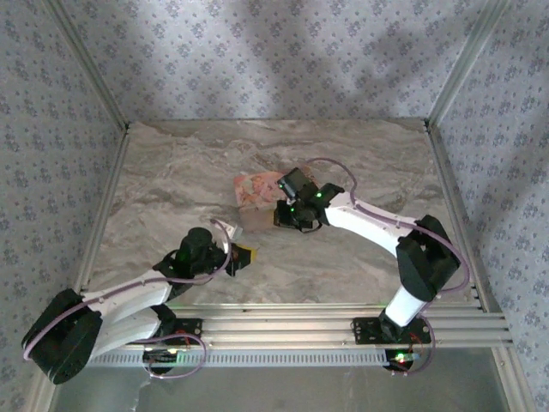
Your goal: Unlock a padlock with a key
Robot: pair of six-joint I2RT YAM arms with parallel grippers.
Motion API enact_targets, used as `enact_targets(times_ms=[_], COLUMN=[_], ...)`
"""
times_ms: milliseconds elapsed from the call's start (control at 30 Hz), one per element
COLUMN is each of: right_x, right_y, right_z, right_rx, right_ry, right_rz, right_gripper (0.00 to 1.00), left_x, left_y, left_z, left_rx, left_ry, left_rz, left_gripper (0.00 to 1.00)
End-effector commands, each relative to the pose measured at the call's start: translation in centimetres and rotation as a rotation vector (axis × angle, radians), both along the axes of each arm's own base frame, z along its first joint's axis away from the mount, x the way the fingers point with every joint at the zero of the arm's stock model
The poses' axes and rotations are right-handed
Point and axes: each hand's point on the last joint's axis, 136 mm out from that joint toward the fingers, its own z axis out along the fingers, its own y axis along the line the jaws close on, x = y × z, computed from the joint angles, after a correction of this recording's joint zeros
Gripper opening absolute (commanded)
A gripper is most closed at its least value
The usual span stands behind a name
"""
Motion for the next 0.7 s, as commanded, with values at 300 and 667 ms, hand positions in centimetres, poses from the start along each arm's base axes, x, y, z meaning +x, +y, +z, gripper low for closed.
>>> enact_targets(times_ms=[300, 667], right_x=[-1.4, -1.4], right_y=[2.2, 2.3], right_z=[5.3, 6.1], right_rx=[0.337, 0.391], right_ry=[0.1, 0.11], right_rz=[-0.031, -0.072], right_gripper=[0.0, 0.0], left_x=[2.1, 3.4], left_y=[-2.7, -3.2], left_z=[6.3, 6.2], left_rx=[-0.188, -0.23], left_ry=[-0.218, -0.177], left_rz=[-0.006, 0.019], left_gripper=[0.0, 0.0])
